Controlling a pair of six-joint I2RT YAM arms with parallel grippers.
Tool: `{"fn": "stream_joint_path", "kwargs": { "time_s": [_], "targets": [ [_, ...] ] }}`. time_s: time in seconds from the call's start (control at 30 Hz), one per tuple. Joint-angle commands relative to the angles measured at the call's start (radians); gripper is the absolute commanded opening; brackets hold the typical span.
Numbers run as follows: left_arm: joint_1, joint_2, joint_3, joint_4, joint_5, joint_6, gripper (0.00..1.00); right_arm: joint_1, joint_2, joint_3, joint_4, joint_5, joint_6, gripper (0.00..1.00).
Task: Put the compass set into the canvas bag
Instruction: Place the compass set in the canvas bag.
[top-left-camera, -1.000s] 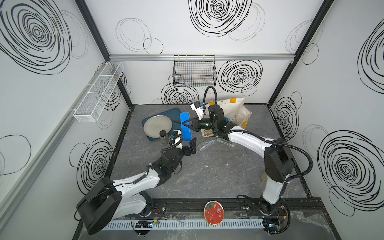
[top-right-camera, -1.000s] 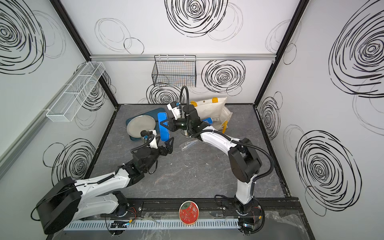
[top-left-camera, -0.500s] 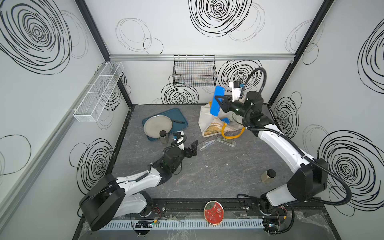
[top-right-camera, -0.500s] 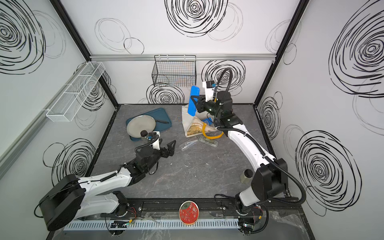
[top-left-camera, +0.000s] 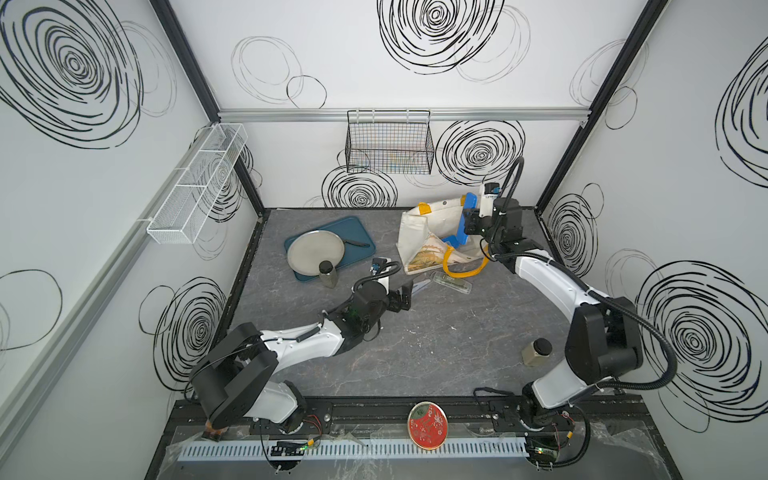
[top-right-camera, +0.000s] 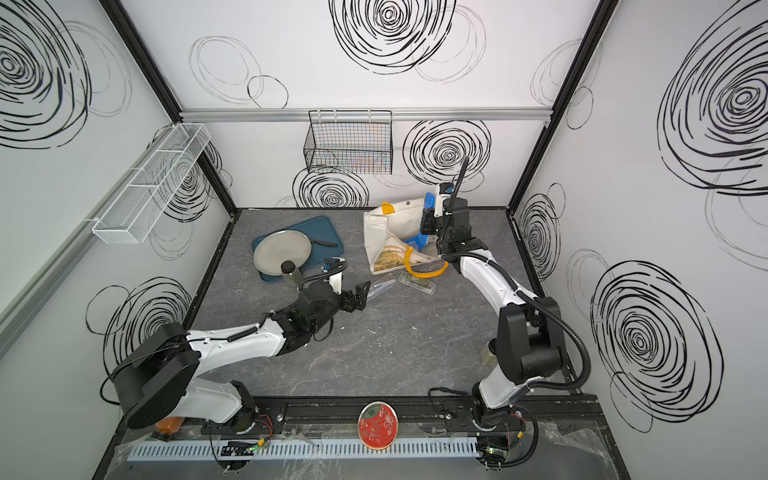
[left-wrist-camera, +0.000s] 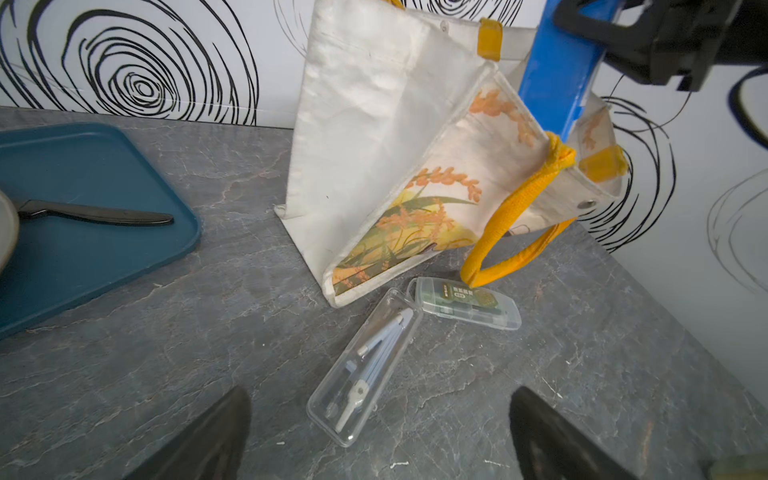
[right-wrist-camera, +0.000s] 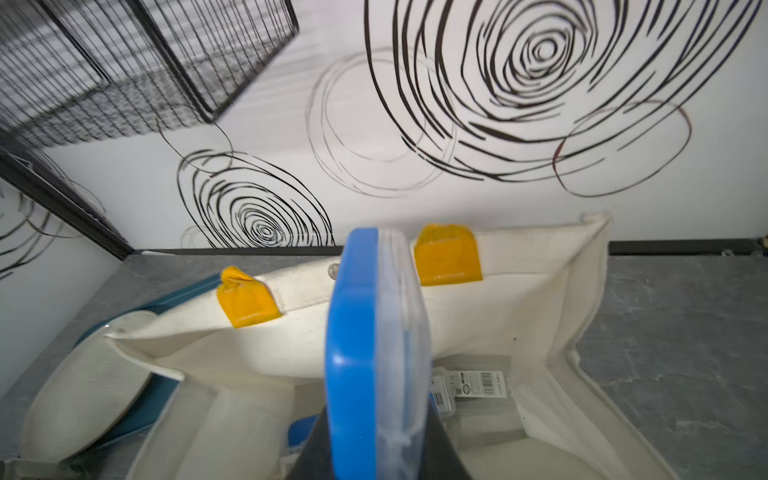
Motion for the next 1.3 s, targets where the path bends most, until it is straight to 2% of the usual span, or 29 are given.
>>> {"fn": "stream_joint_path", "kwargs": {
  "time_s": [0.0,0.2,0.37,0.53,0.73,1.0,1.27],
  "targets": [
    [-0.022,0.037,0.055,-0.083,-0.052,0.046,0.99,-0.007,0.048,0.015,0.018,0.012,0.003,0.27],
    [-0.034,0.092,0.101,-0.146,-0.043,0.05,0.99,-0.016,0.12,0.069,-0.011,-0.041,0.026,0.36],
    [-0.038,0.141,0.151,-0.224,-0.054,0.068,0.99,-0.023,0.091,0.087,-0.016,-0.073,0.024,0.4],
    [-0.046,0.192,0.201,-0.292,-0.076,0.091,0.99,-0.031,-0.006,0.068,-0.013,-0.113,0.012,0.46],
    [-0.055,0.244,0.253,-0.353,-0.084,0.125,0.99,-0.029,-0.146,-0.002,-0.032,-0.234,-0.001,0.5],
    [-0.044,0.316,0.324,-0.455,-0.019,0.199,0.99,-0.028,-0.347,-0.191,-0.039,-0.311,0.02,0.54],
    [0.039,0.454,0.486,-0.583,0.113,0.235,0.99,-0.031,-0.47,-0.29,-0.045,-0.303,0.023,0.61]
  ]
}}
